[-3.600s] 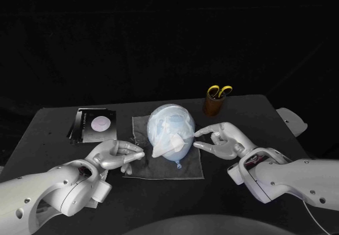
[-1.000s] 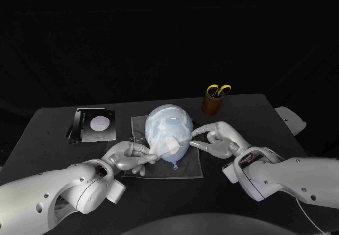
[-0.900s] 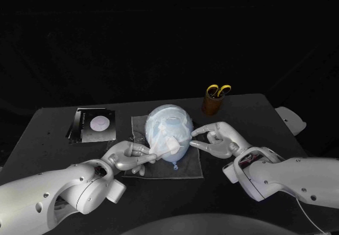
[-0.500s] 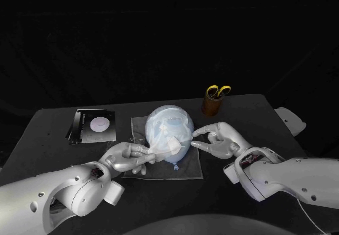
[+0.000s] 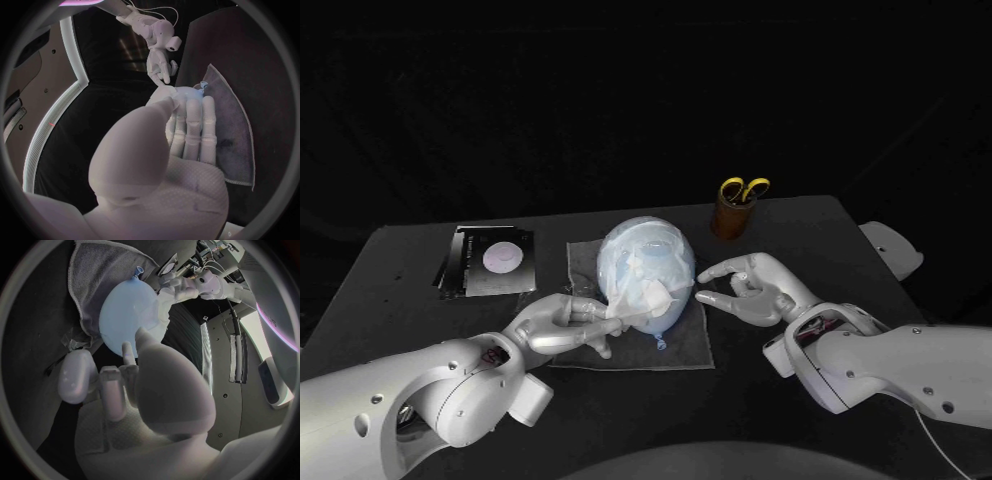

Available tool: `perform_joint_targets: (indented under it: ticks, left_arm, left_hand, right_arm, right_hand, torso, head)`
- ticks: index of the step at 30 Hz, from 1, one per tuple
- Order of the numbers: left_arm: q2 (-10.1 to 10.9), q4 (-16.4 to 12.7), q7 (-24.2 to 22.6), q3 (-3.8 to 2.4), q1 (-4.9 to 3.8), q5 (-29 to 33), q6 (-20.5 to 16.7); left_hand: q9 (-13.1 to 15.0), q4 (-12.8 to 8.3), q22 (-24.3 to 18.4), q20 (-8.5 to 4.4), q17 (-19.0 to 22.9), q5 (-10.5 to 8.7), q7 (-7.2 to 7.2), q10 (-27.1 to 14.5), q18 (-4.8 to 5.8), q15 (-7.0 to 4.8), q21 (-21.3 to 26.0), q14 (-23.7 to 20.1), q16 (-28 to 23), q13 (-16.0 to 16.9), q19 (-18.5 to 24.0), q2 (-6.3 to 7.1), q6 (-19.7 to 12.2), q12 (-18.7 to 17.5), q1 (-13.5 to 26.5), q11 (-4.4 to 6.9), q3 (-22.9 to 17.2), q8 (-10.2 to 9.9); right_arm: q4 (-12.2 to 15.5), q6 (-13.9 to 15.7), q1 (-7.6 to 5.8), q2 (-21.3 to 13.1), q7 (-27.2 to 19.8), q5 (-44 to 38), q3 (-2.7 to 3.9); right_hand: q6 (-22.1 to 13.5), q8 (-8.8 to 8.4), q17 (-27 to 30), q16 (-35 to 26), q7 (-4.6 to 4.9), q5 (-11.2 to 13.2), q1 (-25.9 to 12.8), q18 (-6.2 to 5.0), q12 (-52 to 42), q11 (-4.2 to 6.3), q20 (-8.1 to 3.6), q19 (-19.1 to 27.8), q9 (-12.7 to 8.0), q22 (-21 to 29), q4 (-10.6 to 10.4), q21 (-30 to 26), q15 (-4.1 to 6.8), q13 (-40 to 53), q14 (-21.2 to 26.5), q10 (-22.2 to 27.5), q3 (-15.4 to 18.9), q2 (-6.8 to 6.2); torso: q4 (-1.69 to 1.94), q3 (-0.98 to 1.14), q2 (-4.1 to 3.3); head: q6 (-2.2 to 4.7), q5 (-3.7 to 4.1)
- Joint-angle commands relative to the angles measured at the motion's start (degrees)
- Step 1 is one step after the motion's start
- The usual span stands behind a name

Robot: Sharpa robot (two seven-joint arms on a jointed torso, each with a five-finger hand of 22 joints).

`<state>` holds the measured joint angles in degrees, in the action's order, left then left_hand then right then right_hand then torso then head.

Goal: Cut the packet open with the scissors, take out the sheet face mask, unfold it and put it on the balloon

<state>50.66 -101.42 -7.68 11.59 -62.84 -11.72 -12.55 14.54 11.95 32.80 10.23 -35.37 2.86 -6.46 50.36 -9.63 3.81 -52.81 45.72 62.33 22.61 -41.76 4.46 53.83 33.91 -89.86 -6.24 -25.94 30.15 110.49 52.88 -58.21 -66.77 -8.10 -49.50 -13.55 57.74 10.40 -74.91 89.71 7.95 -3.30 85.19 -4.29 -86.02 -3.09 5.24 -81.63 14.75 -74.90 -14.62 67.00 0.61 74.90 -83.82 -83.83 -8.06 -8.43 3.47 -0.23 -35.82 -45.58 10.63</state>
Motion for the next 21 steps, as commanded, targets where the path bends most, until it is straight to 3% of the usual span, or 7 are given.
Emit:
perform_joint_targets:
  ticks: [1, 5, 7, 10, 11, 13, 21]
  left_arm:
    - [0.0, -0.1, -0.1, -0.09, -0.05, 0.4, 0.6]
    - [0.0, -0.1, -0.4, -0.12, -0.07, 1.8, -1.1]
    - [0.0, -0.2, -0.6, -0.13, -0.08, 2.6, -1.6]
    - [0.0, -0.4, -0.8, -0.13, -0.08, 3.5, -1.9]
    - [0.0, -0.4, -0.9, -0.13, -0.09, 3.8, -1.8]
    - [-0.1, -0.5, -1.0, -0.13, -0.09, 4.2, -1.7]
    - [-0.1, -0.7, -2.0, -0.14, -0.09, 6.7, -1.7]
  left_hand:
    - [5.1, -1.0, -0.6, 0.82, 0.0, -0.05, -0.1, -5.3, -0.26, 1.52, 1.4, -4.3, 0.4, 2.8, 1.1, -0.02, -0.3, 4.2, 1.7, -1.35, -1.5, 0.1]
    - [5.6, -1.4, -0.8, 1.44, 0.9, -0.07, -0.74, -10.5, -0.39, 2.58, 1.9, -7.4, -0.2, 3.0, 1.4, 0.09, -0.4, 4.5, 3.0, -2.79, -2.9, 0.1]
    - [5.8, -1.9, -0.6, 1.43, 1.2, -0.06, -2.19, -10.6, -0.74, 2.04, 1.4, -6.2, 0.5, 2.2, 0.7, -0.02, -0.7, 4.0, 3.1, -2.23, -3.7, 0.1]
    - [6.8, -2.2, 1.2, -0.33, 3.0, 0.06, -2.63, -5.1, -0.75, 0.12, -2.4, 3.2, 1.7, -3.9, -3.1, 0.63, -1.0, -2.3, 4.4, -1.63, -6.6, 0.5]
    - [7.4, -2.2, 2.1, -0.99, 4.8, -0.23, -3.27, -1.3, -0.55, 0.29, -4.0, 5.8, -0.1, -8.5, -3.6, 1.7, -0.9, -7.7, 5.6, -1.29, -9.2, 0.3]
    - [7.9, -3.6, 2.6, -1.23, 5.6, -0.15, -2.99, 0.7, -0.92, -0.31, -4.9, 8.0, -0.9, -11.3, -3.8, 2.46, -0.9, -11.3, 5.6, -1.05, -11.0, 0.2]
    - [9.8, -4.7, 2.5, -1.83, 8.4, -0.1, -3.21, 6.0, -0.99, -0.85, -5.8, 14.0, -4.7, -16.8, -5.7, 2.0, -1.5, -19.1, 7.5, -0.91, -13.7, 0.3]
  right_arm:
    - [0.2, -1.1, 0.04, -0.1, 0.3, -0.8, 0.01]
    - [0.3, -1.3, 0.04, -0.3, 0.5, -0.8, 0.01]
    - [0.4, -1.4, 0.04, -0.4, 0.6, -0.8, 0.01]
    - [0.4, -1.5, 0.04, -0.5, 0.8, -0.8, 0.01]
    - [0.5, -1.5, 0.04, -0.6, 0.9, -0.8, 0.0]
    - [0.5, -1.6, 0.04, -0.7, 1.0, -0.8, 0.0]
    - [1.1, -2.5, 0.04, -1.3, 1.9, -0.8, -0.01]
  right_hand:
    - [0.4, 0.37, -15.1, 0.3, -0.04, 0.3, -0.2, -0.16, -0.3, -0.12, 0.05, 0.2, 0.1, -6.6, -0.1, 0.0, 0.12, 13.0, -6.2, -4.2, 0.4, 0.32]
    - [0.4, 0.37, -15.1, 0.3, -0.04, 0.3, -0.3, -0.2, -0.2, -0.12, 0.05, 0.3, 0.1, -6.6, -0.1, -0.2, 0.12, 12.9, -6.2, -4.1, 0.4, 0.31]
    - [0.4, 0.37, -15.1, 0.3, -0.04, 0.3, -0.3, -0.2, -0.2, -0.12, 0.05, 0.3, 0.1, -6.6, -0.1, -0.2, 0.12, 12.9, -6.2, -4.1, 0.4, 0.31]
    - [0.4, 0.37, -15.1, 0.3, -0.04, 0.3, -0.3, -0.18, -0.2, -0.11, 0.04, 0.2, 0.0, -6.6, -0.1, -0.1, 0.12, 12.9, -6.2, -4.1, 0.5, 0.32]
    - [0.4, 0.37, -15.1, 0.3, -0.04, 0.3, -0.3, -0.18, -0.2, -0.11, 0.04, 0.2, 0.0, -6.6, -0.1, -0.1, 0.12, 12.9, -6.2, -4.1, 0.5, 0.32]
    - [0.4, 0.37, -15.1, 0.3, -0.04, 0.3, -0.3, -0.18, -0.2, -0.11, 0.04, 0.2, 0.0, -6.6, -0.1, -0.1, 0.12, 12.9, -6.2, -4.1, 0.5, 0.32]
    - [0.5, 0.44, -15.1, 0.3, -0.09, 0.3, -0.3, -0.18, -0.2, -0.08, 0.03, 0.2, 0.1, -6.6, -0.2, -0.1, 0.13, 13.0, -6.2, -4.2, 0.5, 0.39]
  torso:
    - [0.02, -0.01, -0.05]
    - [0.06, -0.02, -0.06]
    - [0.09, -0.04, -0.07]
    - [0.1, -0.05, -0.04]
    - [0.11, -0.07, -0.04]
    - [0.12, -0.06, -0.04]
    - [0.06, -0.04, -0.01]
  head:
    - [0.13, 0.07]
    - [0.11, 0.18]
    - [0.11, 0.21]
    - [0.05, 0.23]
    - [0.16, 0.27]
    - [0.16, 0.21]
    - [0.25, 0.24]
